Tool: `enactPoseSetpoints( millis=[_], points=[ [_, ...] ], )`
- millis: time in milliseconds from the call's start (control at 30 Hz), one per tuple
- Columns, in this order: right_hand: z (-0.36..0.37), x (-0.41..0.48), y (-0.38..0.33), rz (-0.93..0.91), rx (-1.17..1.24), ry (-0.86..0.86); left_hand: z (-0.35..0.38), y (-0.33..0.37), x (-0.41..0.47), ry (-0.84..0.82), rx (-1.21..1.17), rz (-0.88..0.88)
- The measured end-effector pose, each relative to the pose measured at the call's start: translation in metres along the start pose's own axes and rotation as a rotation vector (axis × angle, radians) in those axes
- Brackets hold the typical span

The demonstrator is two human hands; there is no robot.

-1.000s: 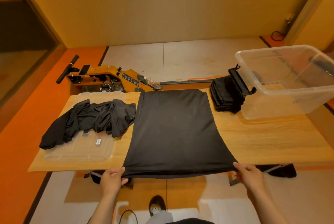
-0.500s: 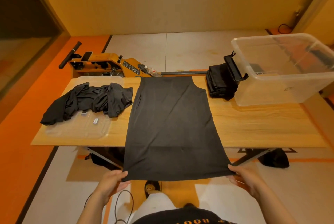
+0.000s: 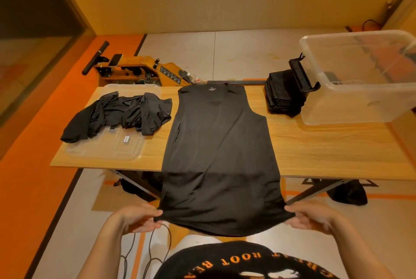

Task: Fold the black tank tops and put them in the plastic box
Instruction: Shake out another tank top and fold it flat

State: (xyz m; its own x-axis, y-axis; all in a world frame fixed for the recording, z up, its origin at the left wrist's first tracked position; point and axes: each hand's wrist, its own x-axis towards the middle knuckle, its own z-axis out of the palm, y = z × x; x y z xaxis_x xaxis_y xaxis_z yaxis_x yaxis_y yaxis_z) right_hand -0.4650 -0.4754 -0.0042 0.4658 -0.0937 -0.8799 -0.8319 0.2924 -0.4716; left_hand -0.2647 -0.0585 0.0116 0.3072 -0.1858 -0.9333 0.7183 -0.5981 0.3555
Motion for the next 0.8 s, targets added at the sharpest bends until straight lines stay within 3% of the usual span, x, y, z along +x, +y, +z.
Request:
enactPoseSetpoints(
  millis=[100, 300, 467, 600, 800],
  points=[
    [0.002, 0.003, -0.02, -0.1, 0.152, 0.01, -0.006, 0.02, 0.002, 0.109, -0.093, 0.139],
    [0.005, 0.016, -0.062, -0.16, 0.281, 0.024, -0.015, 0.07, 0.007, 0.083, -0.153, 0.187],
    [0.01, 0.016, -0.134, -0.201, 0.089, 0.069, -0.03, 0.148, 0.003, 0.039, -0.044, 0.194],
    [0.021, -0.007, -0.243, -0.459, 0.129, 0.269, -0.044, 0.26, -0.034, 0.182, -0.08, 0.492],
    [0.044, -0.087, -0.372, -1.04, 0.508, 0.399, -0.046, 0.379, -0.137, 0.356, -0.512, 1.099]
  ],
)
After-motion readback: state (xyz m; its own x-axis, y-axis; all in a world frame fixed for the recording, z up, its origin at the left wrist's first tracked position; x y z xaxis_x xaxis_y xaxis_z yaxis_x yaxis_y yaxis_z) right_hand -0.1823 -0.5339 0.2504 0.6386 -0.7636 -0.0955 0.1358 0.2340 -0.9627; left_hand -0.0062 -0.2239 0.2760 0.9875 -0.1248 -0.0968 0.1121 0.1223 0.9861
